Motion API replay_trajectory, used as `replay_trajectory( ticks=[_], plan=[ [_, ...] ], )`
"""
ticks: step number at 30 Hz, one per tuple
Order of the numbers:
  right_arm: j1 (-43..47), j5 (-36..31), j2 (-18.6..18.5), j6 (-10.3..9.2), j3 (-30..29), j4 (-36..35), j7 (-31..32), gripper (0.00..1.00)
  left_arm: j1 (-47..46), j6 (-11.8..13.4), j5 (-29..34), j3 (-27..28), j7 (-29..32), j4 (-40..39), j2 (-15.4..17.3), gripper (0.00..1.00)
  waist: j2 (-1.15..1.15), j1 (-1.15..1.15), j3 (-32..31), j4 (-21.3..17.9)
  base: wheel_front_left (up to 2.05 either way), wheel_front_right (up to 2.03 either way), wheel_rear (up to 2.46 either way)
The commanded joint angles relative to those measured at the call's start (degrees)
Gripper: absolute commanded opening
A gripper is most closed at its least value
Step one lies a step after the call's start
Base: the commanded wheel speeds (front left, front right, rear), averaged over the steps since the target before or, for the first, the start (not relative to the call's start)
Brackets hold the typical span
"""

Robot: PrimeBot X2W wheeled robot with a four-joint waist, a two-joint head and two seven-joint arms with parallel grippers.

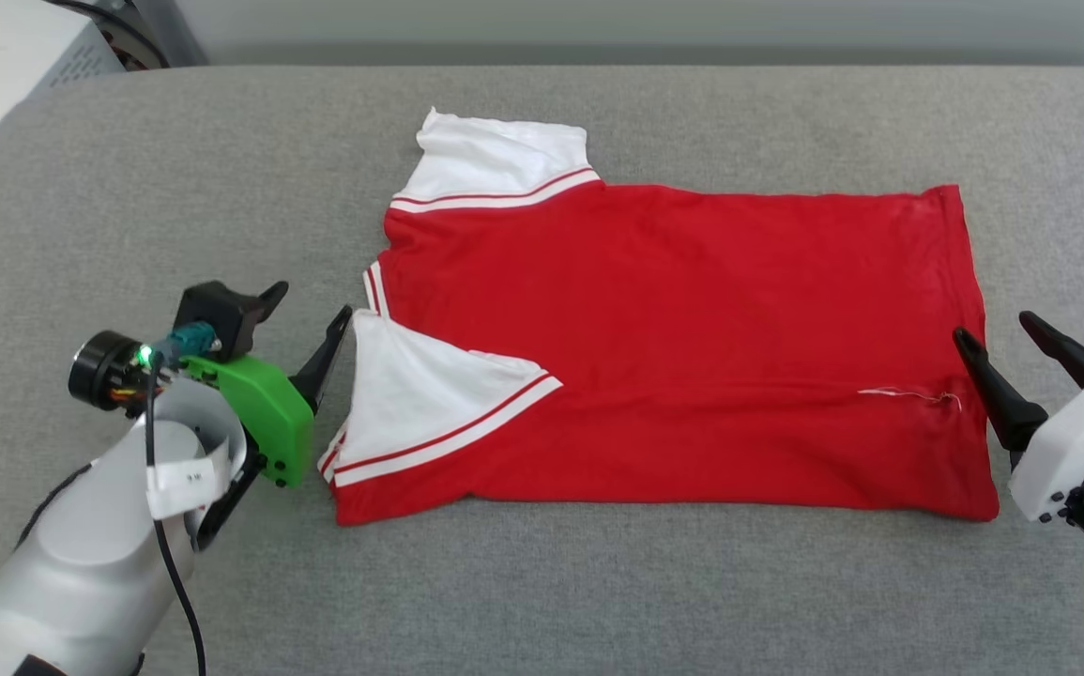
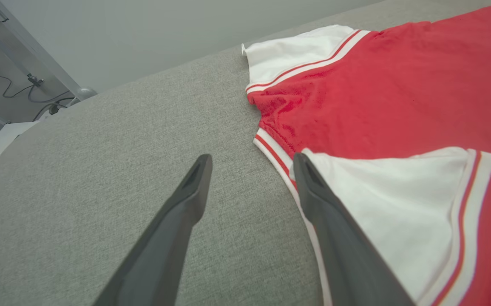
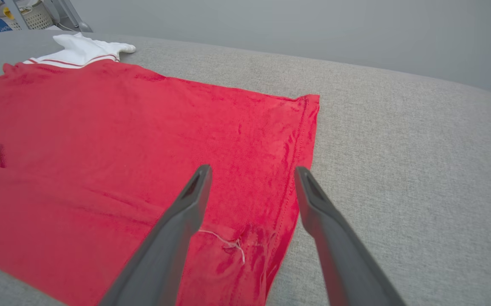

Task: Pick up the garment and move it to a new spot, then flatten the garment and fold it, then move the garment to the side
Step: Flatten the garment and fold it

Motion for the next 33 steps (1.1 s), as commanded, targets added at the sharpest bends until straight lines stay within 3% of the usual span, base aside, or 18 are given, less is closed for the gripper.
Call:
replay_trajectory(
  ticks=[1,6,15,19,27,33],
  plan=[
    [1.3,-0.8,0.1,-0.04,-0.7,-0.9,-0.3,1.00,-1.5,-0.4,-1.3,0.3,1.4,-1.3,0.8,1.00,0.26,0.00,-2.0,1.1,0.00,0.00,0.00],
    [3.4,-1.8,0.8,-0.04,-2.5,-3.1,0.7,1.00,-3.8,-0.9,-3.9,-0.1,8.6,-7.7,3.7,1.00,0.26,0.00,-3.1,1.6,0.00,0.00,0.00],
    [5.0,-2.9,2.4,-0.04,-3.6,-5.3,2.3,1.00,-6.3,-1.3,-16.0,-3.6,34.5,-18.3,8.2,1.00,0.26,0.00,-3.5,1.6,0.00,0.00,0.00],
    [5.1,-3.0,3.1,-0.04,-3.5,-5.7,3.0,1.00,-6.7,-1.4,-19.3,-6.1,42.6,-20.7,9.4,1.00,0.26,0.00,-3.2,1.2,0.00,0.00,0.00],
    [4.3,-2.8,3.6,-0.04,-2.4,-5.9,4.1,1.00,-5.8,-1.4,-24.0,-9.8,51.3,-18.5,9.5,1.00,0.26,0.00,-2.2,0.1,0.00,0.00,0.00],
    [3.6,-2.6,4.0,-0.04,-1.7,-5.6,4.5,1.00,-4.5,-1.4,-25.6,-11.5,53.0,-13.7,7.6,1.00,0.26,0.00,-1.2,-0.7,0.00,0.00,0.00]
  ],
)
